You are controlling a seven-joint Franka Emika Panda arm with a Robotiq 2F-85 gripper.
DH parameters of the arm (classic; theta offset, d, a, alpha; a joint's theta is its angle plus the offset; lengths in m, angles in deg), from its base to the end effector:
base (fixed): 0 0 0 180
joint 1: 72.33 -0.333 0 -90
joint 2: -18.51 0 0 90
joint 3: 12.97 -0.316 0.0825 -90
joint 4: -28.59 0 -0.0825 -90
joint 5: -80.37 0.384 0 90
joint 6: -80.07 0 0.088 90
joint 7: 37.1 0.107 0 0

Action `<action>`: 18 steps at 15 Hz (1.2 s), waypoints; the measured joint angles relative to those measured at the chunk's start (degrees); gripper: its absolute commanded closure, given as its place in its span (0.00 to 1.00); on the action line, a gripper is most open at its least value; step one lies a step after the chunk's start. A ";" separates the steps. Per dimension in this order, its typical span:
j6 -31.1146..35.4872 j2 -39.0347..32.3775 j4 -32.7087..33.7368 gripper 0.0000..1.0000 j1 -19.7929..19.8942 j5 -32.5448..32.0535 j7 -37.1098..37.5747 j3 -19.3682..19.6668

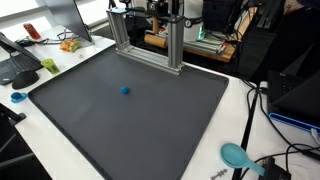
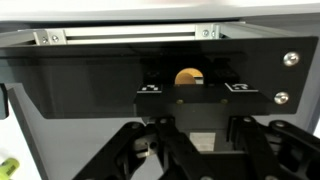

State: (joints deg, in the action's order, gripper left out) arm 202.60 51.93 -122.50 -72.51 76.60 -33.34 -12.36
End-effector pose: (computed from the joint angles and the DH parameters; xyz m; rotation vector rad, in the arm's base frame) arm 0.3700 -0.0056 0.4378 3.0896 -0.0596 0.1335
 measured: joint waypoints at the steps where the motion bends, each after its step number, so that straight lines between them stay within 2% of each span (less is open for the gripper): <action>1: 0.79 -0.40 0.54 0.78 0.00 0.00 0.06 -0.06; 8: 4.94 -8.15 9.22 0.78 0.01 0.00 0.61 -0.49; 18: 10.43 -28.34 25.20 0.78 0.14 -0.25 1.14 -0.42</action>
State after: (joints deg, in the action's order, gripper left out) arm 213.03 23.60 -97.30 -72.37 76.34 -32.20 -12.78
